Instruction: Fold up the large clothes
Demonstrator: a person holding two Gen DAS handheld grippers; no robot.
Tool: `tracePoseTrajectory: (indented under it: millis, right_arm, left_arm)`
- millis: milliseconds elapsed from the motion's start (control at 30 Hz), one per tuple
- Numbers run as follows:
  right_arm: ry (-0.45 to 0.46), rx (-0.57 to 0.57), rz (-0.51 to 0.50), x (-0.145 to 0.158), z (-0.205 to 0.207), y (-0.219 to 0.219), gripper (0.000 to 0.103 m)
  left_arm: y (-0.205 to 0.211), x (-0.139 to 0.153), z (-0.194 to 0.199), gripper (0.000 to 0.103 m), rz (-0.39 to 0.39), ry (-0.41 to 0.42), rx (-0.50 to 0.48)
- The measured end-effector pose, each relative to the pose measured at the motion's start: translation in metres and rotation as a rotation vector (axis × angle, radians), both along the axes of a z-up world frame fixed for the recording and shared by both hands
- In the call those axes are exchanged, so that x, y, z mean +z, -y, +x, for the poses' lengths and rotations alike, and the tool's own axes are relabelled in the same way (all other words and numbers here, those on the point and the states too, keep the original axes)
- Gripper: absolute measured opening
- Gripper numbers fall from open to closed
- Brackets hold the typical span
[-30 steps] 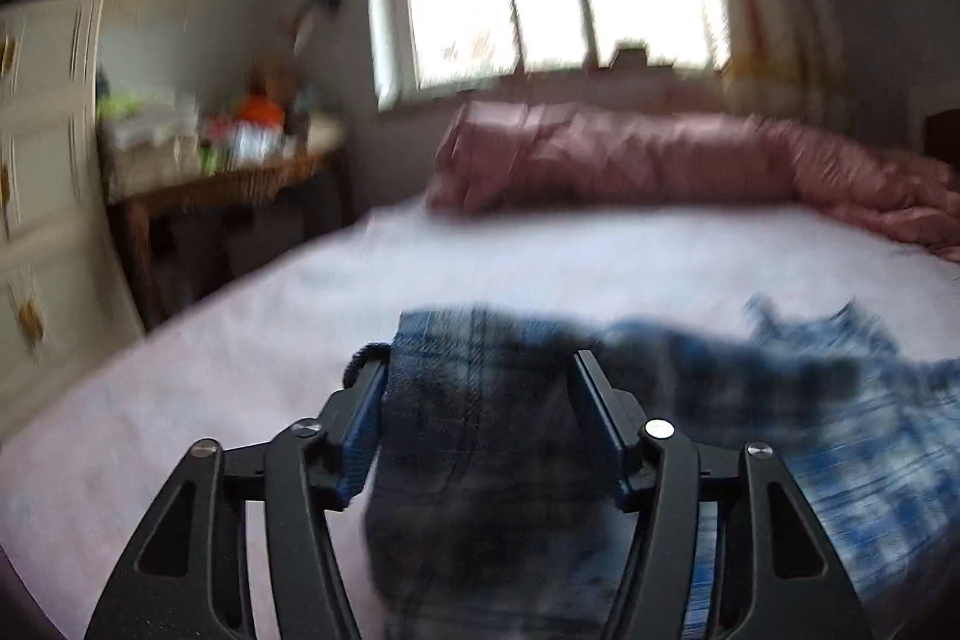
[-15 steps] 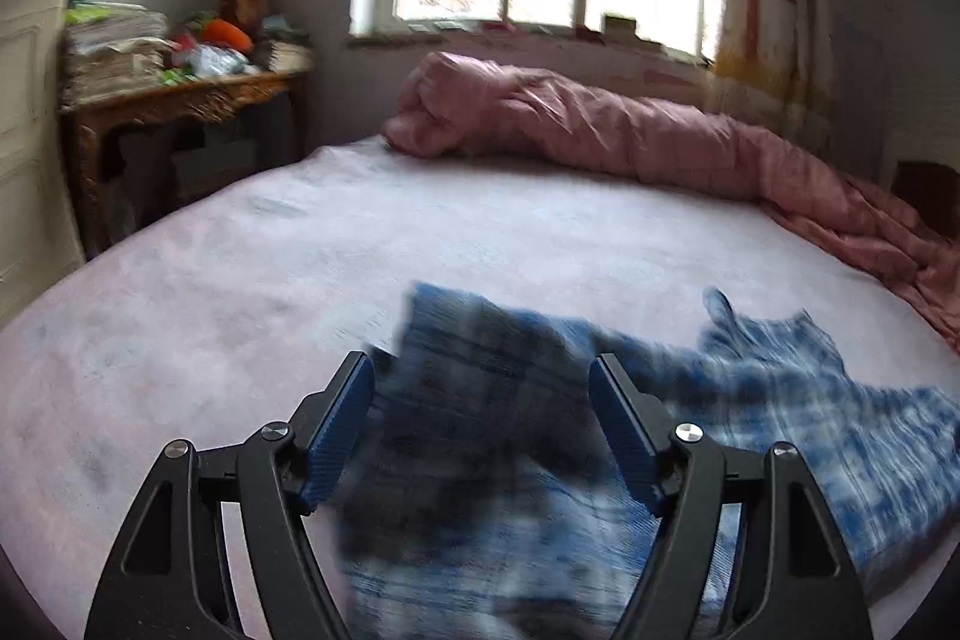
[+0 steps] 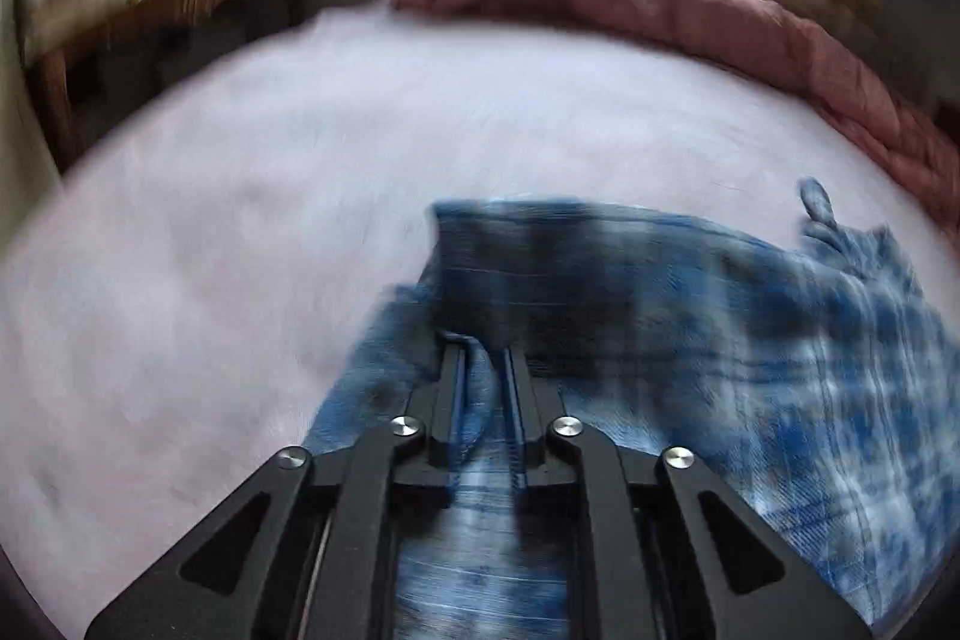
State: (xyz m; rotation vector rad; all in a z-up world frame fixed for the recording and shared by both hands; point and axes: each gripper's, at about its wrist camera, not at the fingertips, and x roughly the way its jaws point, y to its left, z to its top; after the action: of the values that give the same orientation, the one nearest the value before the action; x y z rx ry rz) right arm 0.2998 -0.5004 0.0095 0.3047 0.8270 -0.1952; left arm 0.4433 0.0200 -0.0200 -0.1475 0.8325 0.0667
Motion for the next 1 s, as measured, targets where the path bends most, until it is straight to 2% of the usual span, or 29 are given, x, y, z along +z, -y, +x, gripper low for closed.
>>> tracePoseTrajectory:
  millis: [33, 67, 200, 300, 400, 500, 633, 733, 800, 900, 967, 1000]
  right_arm:
    - [-0.001, -0.003, -0.005, 0.0, 0.0, 0.0, 0.012]
    - [-0.001, -0.006, -0.007, 0.0, 0.0, 0.0, 0.012]
    - [0.028, -0.025, -0.01, 0.008, -0.004, -0.002, 0.012]
    - [0.068, 0.0, 0.021, 0.018, -0.008, -0.006, 0.012]
    - [0.093, 0.063, 0.061, 0.025, -0.009, -0.017, 0.012]
    - [0.096, 0.139, 0.097, 0.028, -0.006, -0.037, 0.012]
    - [0.057, 0.265, 0.195, 0.02, 0.005, -0.076, 0.013]
    - [-0.012, 0.298, 0.157, 0.011, 0.009, -0.107, 0.013]
    - [-0.051, 0.279, 0.118, 0.006, 0.01, -0.118, 0.013]
    - [-0.084, 0.266, 0.16, -0.004, 0.014, -0.12, 0.013]
    - [-0.116, 0.263, 0.156, -0.018, 0.022, -0.123, 0.013]
    - [-0.103, 0.259, 0.143, -0.024, 0.024, -0.126, 0.013]
  left_arm:
    - [-0.007, 0.001, -0.001, 0.012, -0.037, 0.008, 0.011]
    - [-0.01, 0.005, -0.005, 0.012, -0.029, 0.024, 0.038]
    - [0.005, 0.026, -0.03, 0.012, 0.073, 0.136, 0.032]
    - [0.031, 0.051, -0.054, 0.013, 0.104, 0.231, -0.06]
    - [0.06, 0.065, -0.071, 0.013, 0.065, 0.261, -0.173]
    - [0.085, 0.068, -0.079, 0.013, 0.012, 0.205, -0.276]
    - [0.122, 0.061, -0.084, 0.013, -0.052, 0.082, -0.423]
    - [0.148, 0.043, -0.088, 0.013, -0.062, -0.017, -0.476]
    - [0.157, 0.033, -0.087, 0.013, -0.036, -0.041, -0.477]
    - [0.163, 0.015, -0.085, 0.013, -0.013, -0.064, -0.446]
    - [0.168, 0.006, -0.083, 0.013, 0.027, -0.055, -0.434]
    - [0.172, 0.006, -0.085, 0.013, 0.05, -0.042, -0.435]
